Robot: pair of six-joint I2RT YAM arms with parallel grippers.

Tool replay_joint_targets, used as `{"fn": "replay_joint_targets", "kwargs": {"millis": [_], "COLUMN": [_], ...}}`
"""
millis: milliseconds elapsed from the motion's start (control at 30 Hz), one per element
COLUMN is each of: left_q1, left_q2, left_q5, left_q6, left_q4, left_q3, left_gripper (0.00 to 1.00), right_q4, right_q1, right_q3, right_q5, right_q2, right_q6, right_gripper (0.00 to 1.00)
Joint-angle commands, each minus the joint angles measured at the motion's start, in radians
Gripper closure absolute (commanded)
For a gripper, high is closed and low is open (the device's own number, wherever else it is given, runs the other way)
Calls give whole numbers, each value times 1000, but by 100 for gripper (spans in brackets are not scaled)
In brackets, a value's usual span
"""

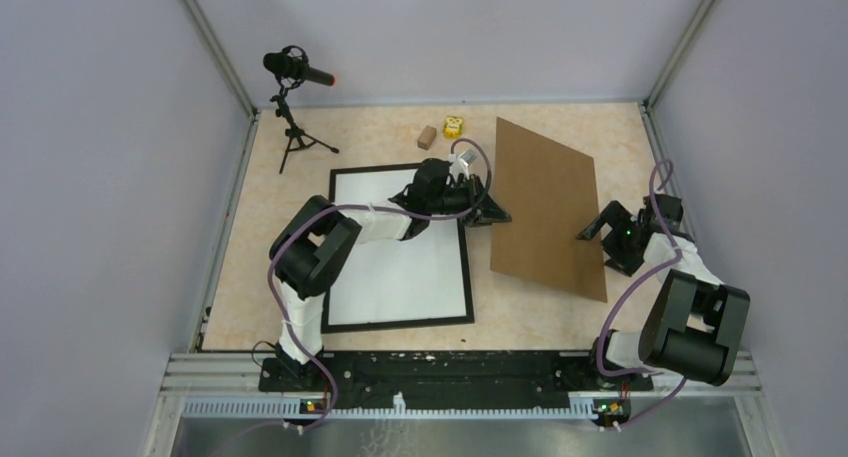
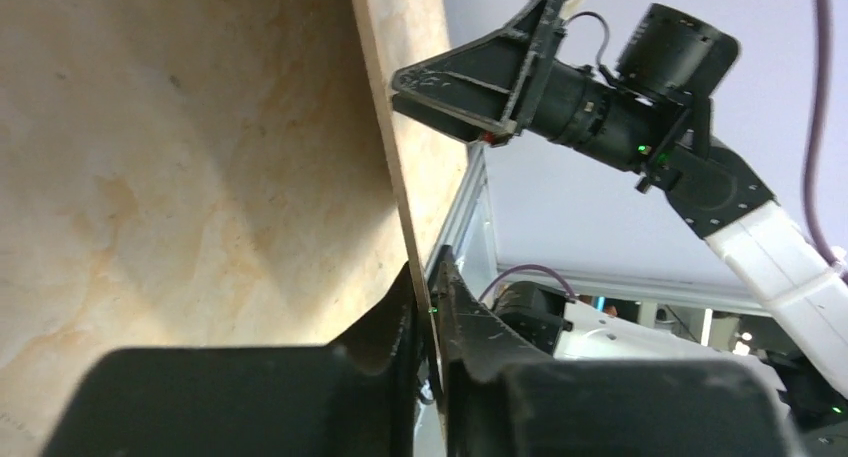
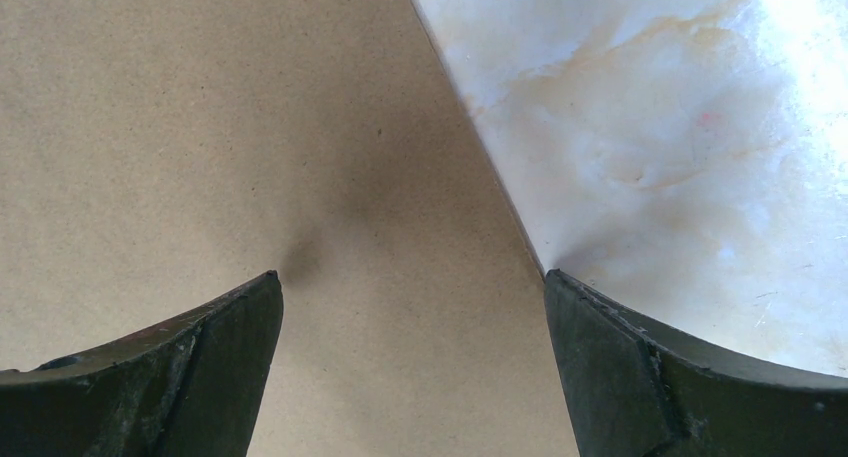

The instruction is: Put the photo into the frame

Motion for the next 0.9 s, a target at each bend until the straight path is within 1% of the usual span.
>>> {"fn": "replay_joint_targets", "kwargs": {"millis": [0, 33, 200, 300, 433, 533, 600, 733, 867], "left_q1": [-8, -4, 35, 86, 168, 242, 294, 393, 475], "left_q2": [-25, -38, -146, -242, -402, -518, -581, -649, -668], "left_q5": [-38, -49, -44, -10, 25, 43, 55, 52, 82], "left_q6": [101, 130, 257, 306, 373, 418, 450, 528, 572], "left_q4": [-139, -182, -332, -405, -510, -554, -613, -737, -773], "left_q3": [59, 63, 23, -53, -174, -269, -323, -382, -430], "left_gripper": [96, 100, 100, 100, 100, 100, 100, 100, 100], "right_q4": [1, 5, 55, 68, 92, 144, 187, 318, 449], "right_q1": [9, 10, 40, 116, 232, 254, 255, 258, 268], "right_q3": [-12, -15, -43, -38, -25, -43, -50, -88, -124], "right_q5": [-83, -102, -217, -252, -282, -324, -372, -510, -549], "right_q2": [-17, -27, -104, -124, -95, -85, -68, -4, 86], "right_q6": [6, 2, -10, -13, 1, 33, 36, 64, 95], "right_gripper": [1, 1, 1, 1, 1, 1, 1, 1, 1]}}
